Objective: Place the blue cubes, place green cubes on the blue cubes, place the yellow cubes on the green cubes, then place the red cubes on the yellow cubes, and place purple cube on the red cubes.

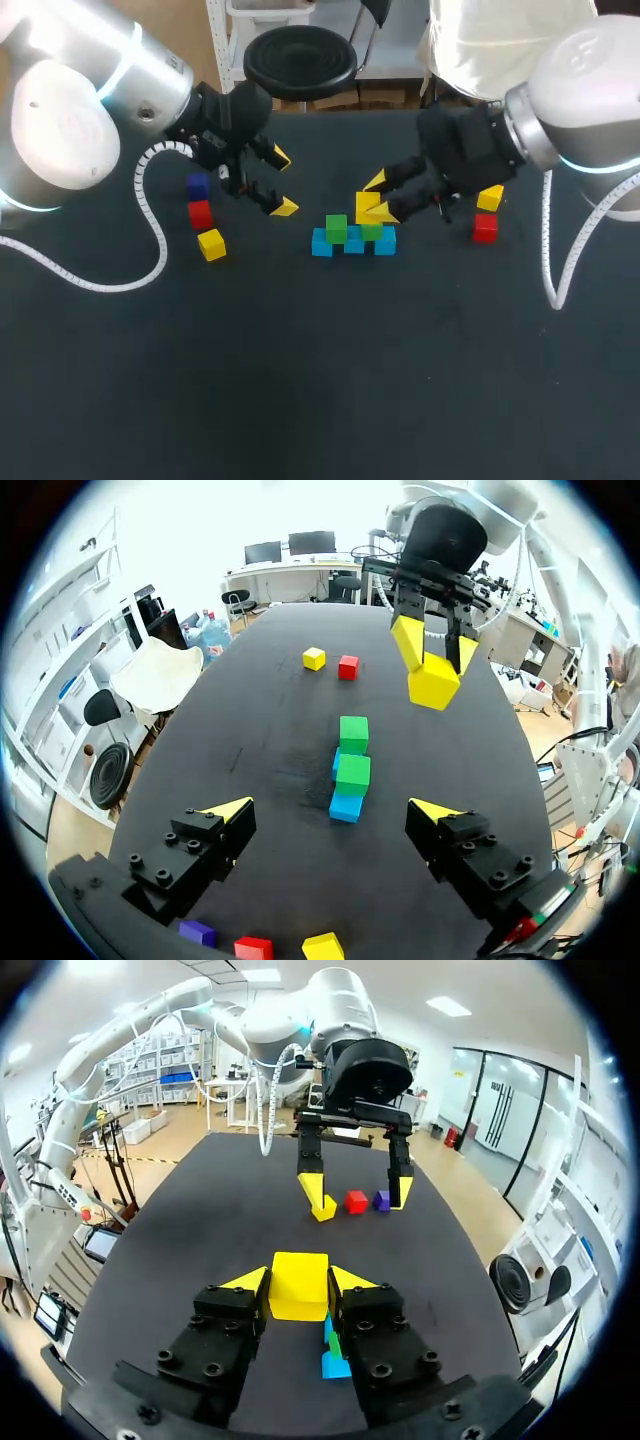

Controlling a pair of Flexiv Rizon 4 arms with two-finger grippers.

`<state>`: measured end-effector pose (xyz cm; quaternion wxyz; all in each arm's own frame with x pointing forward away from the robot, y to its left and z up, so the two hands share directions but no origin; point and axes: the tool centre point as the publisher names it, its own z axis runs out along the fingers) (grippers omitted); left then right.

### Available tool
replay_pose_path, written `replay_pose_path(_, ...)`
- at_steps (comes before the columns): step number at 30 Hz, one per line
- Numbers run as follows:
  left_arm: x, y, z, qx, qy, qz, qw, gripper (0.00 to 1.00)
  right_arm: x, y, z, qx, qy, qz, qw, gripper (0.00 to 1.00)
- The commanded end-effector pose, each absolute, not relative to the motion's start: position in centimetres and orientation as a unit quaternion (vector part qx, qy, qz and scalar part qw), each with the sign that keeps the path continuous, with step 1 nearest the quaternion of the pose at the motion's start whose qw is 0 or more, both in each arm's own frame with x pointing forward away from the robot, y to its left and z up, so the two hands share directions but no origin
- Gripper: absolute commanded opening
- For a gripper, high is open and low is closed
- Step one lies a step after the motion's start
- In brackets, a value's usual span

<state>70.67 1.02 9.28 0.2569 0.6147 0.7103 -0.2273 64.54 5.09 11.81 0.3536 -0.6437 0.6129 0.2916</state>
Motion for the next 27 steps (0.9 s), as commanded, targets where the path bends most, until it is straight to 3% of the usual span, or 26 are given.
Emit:
replay_pose_path(1,70.6,1.2,9.2,0.615,0.709,-0.229,0.26,1.0,64.4,5.0,11.8,-0.643,0.612,0.291,0.355,0.0)
replay_pose_path(27,70.6,1.2,9.2,0.615,0.709,-0.229,0.26,1.0,65.7,6.3,9.6,-0.647,0.635,0.308,0.29,0.0)
